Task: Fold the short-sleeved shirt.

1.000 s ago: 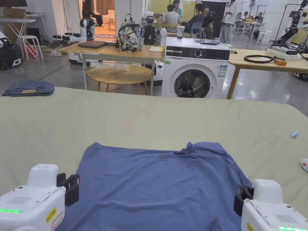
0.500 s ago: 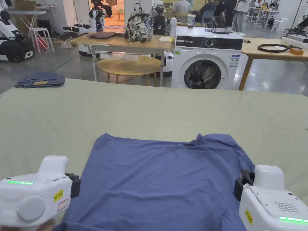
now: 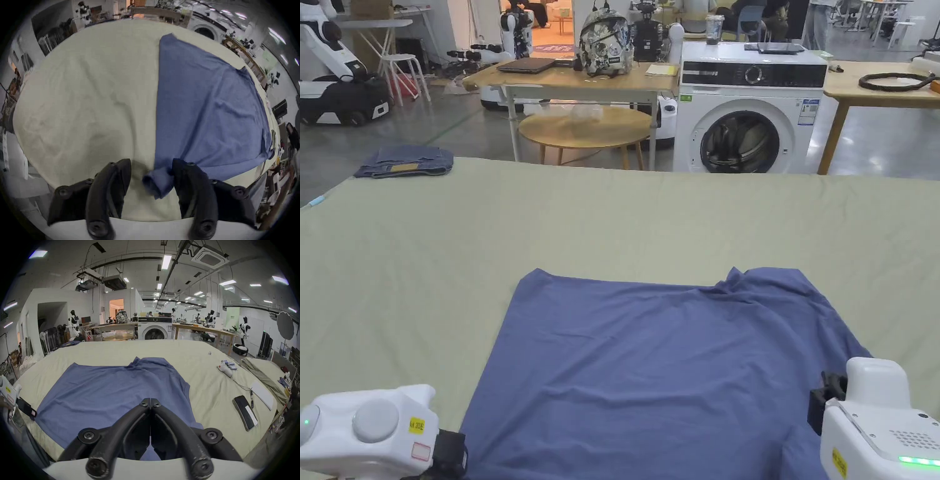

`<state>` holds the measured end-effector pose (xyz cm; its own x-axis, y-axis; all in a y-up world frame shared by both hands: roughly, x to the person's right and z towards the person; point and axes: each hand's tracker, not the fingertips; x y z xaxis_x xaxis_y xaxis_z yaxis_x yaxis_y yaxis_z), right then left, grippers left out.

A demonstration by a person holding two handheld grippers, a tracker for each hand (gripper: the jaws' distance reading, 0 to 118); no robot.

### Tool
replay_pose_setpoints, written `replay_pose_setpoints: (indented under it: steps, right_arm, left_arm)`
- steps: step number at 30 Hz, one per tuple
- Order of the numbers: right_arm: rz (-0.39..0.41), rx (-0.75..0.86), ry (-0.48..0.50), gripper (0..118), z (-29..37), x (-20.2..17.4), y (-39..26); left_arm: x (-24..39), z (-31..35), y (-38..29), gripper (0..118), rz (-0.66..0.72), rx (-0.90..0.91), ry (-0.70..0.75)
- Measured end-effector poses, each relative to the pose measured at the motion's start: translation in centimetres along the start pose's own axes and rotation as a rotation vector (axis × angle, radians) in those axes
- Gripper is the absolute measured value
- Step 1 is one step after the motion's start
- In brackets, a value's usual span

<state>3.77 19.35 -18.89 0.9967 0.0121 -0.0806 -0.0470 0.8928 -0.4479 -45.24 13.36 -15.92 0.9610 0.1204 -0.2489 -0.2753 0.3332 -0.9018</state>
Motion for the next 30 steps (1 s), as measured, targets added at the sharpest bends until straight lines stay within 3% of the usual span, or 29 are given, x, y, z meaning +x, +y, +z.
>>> replay_pose_setpoints:
  steps: [8, 11, 15, 16, 17, 21, 22, 30]
  right_arm:
    - [0.011, -0.039, -0.006, 0, -0.3, 0.8, -1.2]
    - [0.01, -0.059, -0.014, 0, -0.2, 1.4, -1.6]
    - [0.024, -0.107, -0.044, 0, 0.1, 3.1, -2.0]
    - [0.025, -0.128, -0.05, 0, 0.1, 3.7, -2.0]
    - [0.03, -0.159, -0.055, 3, 0.1, 4.5, -2.1]
    - [0.035, -0.289, -0.065, 58, 0.1, 7.6, -2.3]
    - [0.041, -0.321, -0.071, 65, 0.1, 8.3, -2.6]
    - [0.053, -0.566, -0.046, 67, -0.6, 10.9, -7.1]
  left_arm:
    - [3.5, 0.3, -2.3, 54, -0.179, 0.007, 0.138]
    - [4.3, 0.1, -2.6, 52, -0.148, 0.015, 0.16]
    - [4.6, 0.2, -3.3, 9, -0.141, 0.052, 0.117]
    - [4.7, 0.2, -3.5, 6, -0.153, 0.061, 0.122]
    - [4.7, 0.3, -3.4, 4, -0.165, 0.066, 0.123]
    - [3.6, 1.2, -3.4, 3, -0.149, 0.086, 0.083]
    - [3.4, 1.3, -3.5, 3, -0.142, 0.091, 0.072]
    - [3.2, 1.2, -3.8, 3, -0.141, 0.108, 0.057]
